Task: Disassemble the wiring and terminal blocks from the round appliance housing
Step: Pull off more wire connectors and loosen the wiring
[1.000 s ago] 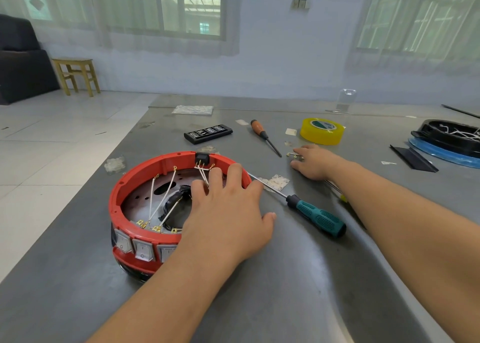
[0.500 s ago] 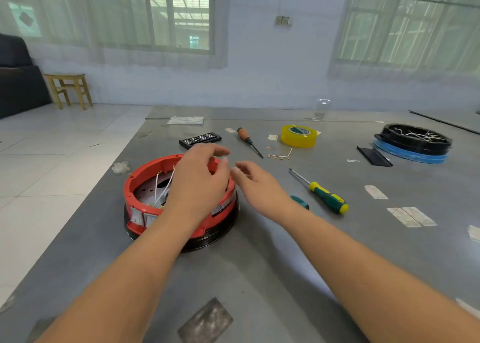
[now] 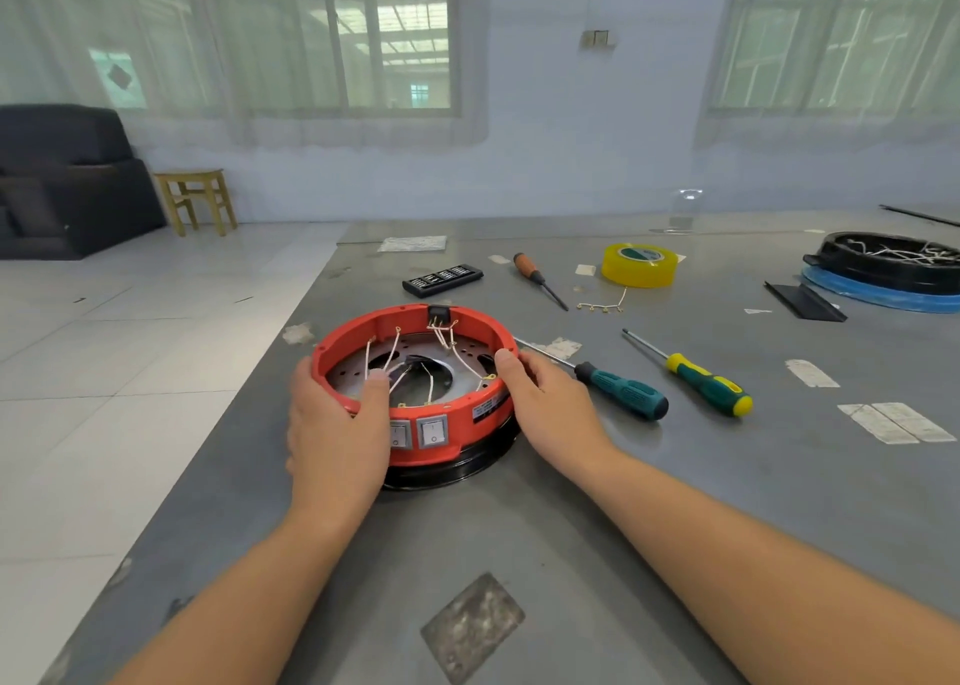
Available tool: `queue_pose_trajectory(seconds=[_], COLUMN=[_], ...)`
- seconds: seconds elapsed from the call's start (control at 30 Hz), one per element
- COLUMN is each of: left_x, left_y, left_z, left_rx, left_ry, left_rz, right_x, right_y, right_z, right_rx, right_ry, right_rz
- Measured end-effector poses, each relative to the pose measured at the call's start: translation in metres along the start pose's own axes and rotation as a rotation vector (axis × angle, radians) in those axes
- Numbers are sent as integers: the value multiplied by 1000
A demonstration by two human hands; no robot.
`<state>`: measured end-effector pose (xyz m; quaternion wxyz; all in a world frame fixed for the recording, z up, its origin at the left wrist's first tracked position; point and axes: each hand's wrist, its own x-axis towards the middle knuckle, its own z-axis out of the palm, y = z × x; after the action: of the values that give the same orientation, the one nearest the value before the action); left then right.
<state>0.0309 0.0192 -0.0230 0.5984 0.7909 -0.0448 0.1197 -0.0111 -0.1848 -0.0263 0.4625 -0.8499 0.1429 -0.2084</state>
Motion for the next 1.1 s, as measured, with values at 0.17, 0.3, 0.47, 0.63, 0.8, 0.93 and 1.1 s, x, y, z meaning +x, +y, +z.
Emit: queue_pose_trajectory(seconds=[0.17, 0.3, 0.47, 0.63, 0.8, 0.93, 1.1], left_x=[-1, 4, 16, 33, 37, 43, 43], left_y=[-1, 0, -3, 0, 1, -5, -7], left_z=[-1, 1, 13, 29, 37, 39, 40], left_rx=[-84, -129, -76, -194, -483, -901, -903], left_ry=[-17, -47, -149, -236, -210, -299, -522], left_rz=[157, 377, 439, 417, 236, -150, -272], right_x=[0, 6, 12, 19, 29, 36, 38], right_y=[-4, -5, 1, 4, 6, 8, 11], right_z=[-3, -5, -12, -5, 0, 1, -1], right_rx=[133, 310, 550, 705, 739, 868, 916], right_ry=[-9, -73, -164, -105, -55, -68, -72], right_rz=[-36, -35, -75, -103, -116, -49, -17])
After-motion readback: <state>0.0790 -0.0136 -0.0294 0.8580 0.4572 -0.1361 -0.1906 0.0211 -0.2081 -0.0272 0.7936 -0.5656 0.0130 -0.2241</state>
